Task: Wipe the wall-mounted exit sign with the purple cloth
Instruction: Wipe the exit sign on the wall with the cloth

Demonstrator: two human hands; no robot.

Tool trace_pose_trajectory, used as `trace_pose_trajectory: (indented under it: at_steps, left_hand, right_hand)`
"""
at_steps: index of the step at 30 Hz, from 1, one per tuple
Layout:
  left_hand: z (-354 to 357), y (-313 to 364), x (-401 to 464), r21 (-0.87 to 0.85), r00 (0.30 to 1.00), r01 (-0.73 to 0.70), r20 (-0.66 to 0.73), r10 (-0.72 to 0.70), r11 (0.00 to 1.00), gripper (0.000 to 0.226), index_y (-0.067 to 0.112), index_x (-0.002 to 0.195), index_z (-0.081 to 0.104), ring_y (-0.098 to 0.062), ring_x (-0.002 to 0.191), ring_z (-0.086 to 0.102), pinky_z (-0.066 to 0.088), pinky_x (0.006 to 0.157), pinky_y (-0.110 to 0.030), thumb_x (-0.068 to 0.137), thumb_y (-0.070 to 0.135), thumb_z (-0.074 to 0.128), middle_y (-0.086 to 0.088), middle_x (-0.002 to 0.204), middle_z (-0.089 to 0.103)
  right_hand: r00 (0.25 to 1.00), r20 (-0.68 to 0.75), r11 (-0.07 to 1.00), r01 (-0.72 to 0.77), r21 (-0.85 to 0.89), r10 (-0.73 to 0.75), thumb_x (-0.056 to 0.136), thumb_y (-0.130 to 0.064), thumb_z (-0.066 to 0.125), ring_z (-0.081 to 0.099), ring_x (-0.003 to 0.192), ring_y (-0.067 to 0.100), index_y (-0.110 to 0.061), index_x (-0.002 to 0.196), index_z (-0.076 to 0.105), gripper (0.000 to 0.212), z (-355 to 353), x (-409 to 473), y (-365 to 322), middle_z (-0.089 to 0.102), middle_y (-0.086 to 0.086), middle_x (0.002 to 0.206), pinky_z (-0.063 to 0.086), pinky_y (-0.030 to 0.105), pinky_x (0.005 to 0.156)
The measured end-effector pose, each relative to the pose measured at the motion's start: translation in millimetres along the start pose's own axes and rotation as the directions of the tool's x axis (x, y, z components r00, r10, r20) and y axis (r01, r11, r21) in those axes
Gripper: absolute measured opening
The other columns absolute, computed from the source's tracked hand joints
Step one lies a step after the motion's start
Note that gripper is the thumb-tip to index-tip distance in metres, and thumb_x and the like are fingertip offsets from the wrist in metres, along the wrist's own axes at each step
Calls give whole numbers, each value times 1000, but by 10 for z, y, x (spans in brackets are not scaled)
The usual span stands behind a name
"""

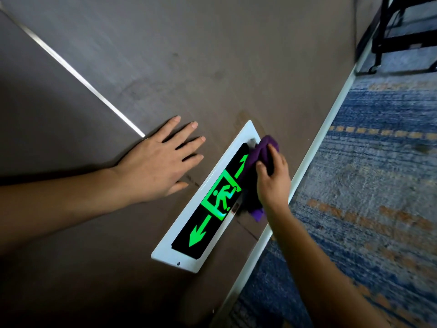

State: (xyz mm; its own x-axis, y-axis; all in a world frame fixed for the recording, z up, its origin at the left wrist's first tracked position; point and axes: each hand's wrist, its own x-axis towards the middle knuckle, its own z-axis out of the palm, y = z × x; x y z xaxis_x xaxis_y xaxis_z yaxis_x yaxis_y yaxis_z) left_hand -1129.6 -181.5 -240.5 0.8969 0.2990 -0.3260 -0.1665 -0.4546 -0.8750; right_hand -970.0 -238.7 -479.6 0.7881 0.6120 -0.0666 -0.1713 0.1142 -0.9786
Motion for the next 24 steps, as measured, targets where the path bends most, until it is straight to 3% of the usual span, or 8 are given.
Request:
trace_pose_trajectory:
  at_steps: [3,5,7,9,12,18,24]
  left_hand:
    - [5,7,-79,-7,1000,-5,-2,5,1000,74,21,152,46,-44,157,15,10,124,-63,92,64,49,-15,168,29]
    - [12,14,-109,-11,1000,-3,-5,3,1000,73,21,152,46,-44,157,14,9,124,-63,93,64,48,-15,168,28]
    - [14,16,-127,-14,1000,-1,-8,0,1000,73,21,152,45,-44,157,13,9,124,-64,93,64,47,-15,168,28]
    - [9,10,-134,-16,1000,0,-15,0,1000,72,21,152,46,-44,157,15,10,124,-64,93,63,48,-15,168,29]
    - [-8,6,-120,-8,1000,-2,-18,2,1000,72,21,151,47,-44,156,17,11,124,-64,93,63,48,-15,167,31]
    - [-17,78,-207,-6,1000,7,-18,-7,1000,71,22,151,47,-43,157,16,9,125,-64,93,62,50,-13,167,31]
    - [-41,120,-449,-32,1000,22,-18,-22,999,71,21,149,50,-43,156,18,10,125,-64,90,60,56,-14,165,34]
  right_hand:
    - [998,47,998,47,-31,-46,101,-28,57,51,121,9,-35,152,45,53,24,236,-123,40,-3,158,47,21,96]
    - [992,112,997,64,-42,-59,101,-31,57,56,109,4,-35,151,46,51,109,258,-132,39,-5,158,49,9,81]
    - [991,121,998,63,-14,-61,100,-33,59,57,102,0,-37,150,47,52,207,172,-136,36,-7,160,51,7,70]
    - [992,99,997,71,17,-72,99,-34,61,58,115,6,-39,149,47,53,301,2,-99,32,-10,161,57,21,87]
    - [989,99,993,117,-21,-114,97,-36,61,47,137,15,-45,147,46,53,424,-402,36,28,-14,163,54,42,104]
    - [972,109,975,215,-48,-209,98,-25,64,33,150,18,-40,148,48,54,629,-1283,297,23,-8,167,42,49,115]
    - [948,186,961,271,-50,-258,93,-17,64,25,155,17,-42,144,50,58,684,-1889,467,21,-6,168,36,48,119]
